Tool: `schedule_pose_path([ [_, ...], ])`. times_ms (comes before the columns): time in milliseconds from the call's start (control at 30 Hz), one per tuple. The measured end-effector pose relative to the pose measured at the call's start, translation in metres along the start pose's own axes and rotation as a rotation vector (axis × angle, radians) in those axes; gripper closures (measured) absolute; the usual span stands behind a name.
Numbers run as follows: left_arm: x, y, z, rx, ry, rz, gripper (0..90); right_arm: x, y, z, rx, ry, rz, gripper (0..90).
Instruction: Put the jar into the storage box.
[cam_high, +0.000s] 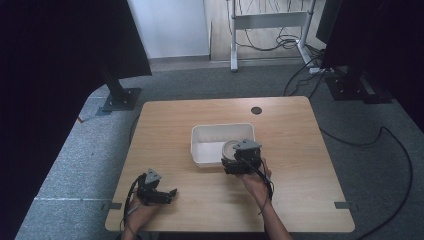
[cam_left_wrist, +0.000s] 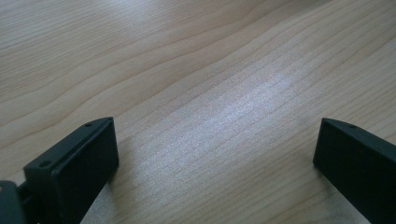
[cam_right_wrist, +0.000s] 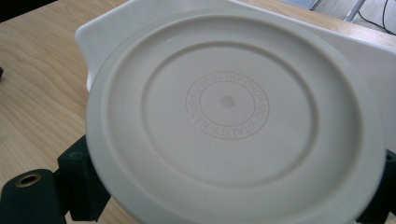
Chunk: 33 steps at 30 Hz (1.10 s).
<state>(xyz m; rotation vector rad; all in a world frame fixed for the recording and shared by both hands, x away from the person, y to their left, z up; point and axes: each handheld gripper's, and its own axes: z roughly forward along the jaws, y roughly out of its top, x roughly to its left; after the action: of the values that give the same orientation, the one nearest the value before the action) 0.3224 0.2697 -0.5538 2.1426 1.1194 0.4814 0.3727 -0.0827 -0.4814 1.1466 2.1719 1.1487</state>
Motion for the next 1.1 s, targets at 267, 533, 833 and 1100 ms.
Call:
schedule_pose_path([
  [267,0.000,0.000,0.000,-0.002,0.000,-0.002,0.0,0.000,0.007,0.012,0.004,-0.007,-0.004,9.4],
  [533,0.000,0.000,0.000,0.001,0.000,-0.001,0.0,0.002,0.015,0.024,-0.002,-0.005,-0.005,9.4],
  [833,0.000,0.000,0.000,0.001,0.000,-0.001,0.0,0.003,0.022,0.040,-0.004,-0.012,-0.005,9.4],
  [1100,0.000,0.000,0.000,0.001,0.000,-0.001,0.0,0.007,0.021,0.054,0.005,-0.006,-0.006,9.4],
])
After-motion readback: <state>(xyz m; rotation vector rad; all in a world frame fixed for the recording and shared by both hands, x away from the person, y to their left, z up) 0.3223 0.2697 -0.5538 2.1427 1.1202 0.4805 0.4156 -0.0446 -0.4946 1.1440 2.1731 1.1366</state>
